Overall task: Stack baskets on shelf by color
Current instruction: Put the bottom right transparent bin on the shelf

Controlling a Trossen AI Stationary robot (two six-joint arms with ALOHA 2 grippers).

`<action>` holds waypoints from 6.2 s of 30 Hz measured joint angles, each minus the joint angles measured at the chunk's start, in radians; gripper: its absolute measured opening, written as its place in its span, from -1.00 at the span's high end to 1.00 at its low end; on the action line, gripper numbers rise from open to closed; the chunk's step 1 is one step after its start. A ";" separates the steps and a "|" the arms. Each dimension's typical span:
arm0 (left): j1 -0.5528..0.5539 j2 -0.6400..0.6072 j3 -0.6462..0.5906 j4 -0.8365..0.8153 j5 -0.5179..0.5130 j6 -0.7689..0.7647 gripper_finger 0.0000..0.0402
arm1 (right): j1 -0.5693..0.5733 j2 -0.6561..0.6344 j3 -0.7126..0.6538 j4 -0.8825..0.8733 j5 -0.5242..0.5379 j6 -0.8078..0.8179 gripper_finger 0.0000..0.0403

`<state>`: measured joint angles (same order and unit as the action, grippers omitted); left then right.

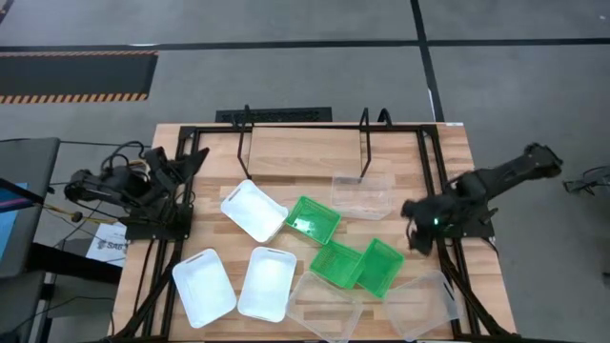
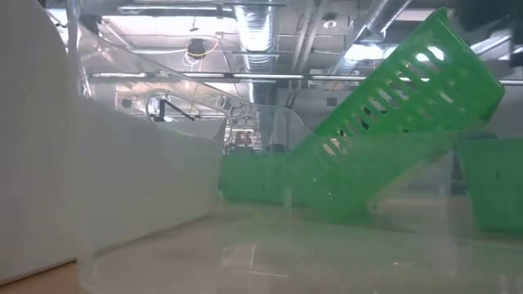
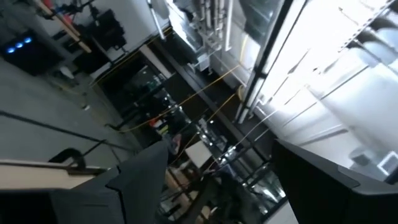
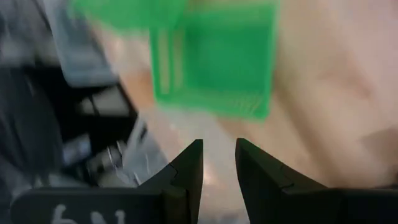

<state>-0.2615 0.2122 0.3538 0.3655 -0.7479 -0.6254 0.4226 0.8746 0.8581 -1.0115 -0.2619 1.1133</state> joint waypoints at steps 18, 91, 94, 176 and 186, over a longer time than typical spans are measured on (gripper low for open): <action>0.000 0.013 0.002 -0.029 -0.072 0.019 -0.39 | 0.470 0.277 0.000 0.085 0.035 0.012 0.28; 0.000 0.012 0.002 -0.121 -0.035 -0.144 -0.39 | -0.694 0.612 1.027 0.086 0.536 -1.887 0.99; 0.000 0.012 0.002 -0.124 -0.035 -0.143 -0.39 | -0.774 0.721 1.106 0.162 0.480 -2.075 0.99; 0.000 0.012 0.002 -0.123 -0.233 -0.218 -0.39 | -0.889 1.140 1.375 -0.183 0.378 -0.765 0.21; 0.000 0.012 0.002 -0.121 -0.237 -0.227 -0.39 | -0.857 1.142 1.088 -0.021 0.317 -0.456 0.02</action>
<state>-0.2615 0.2242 0.3561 0.2442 -0.9844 -0.8528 -0.4342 2.0171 1.9463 -1.0321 0.0555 0.6573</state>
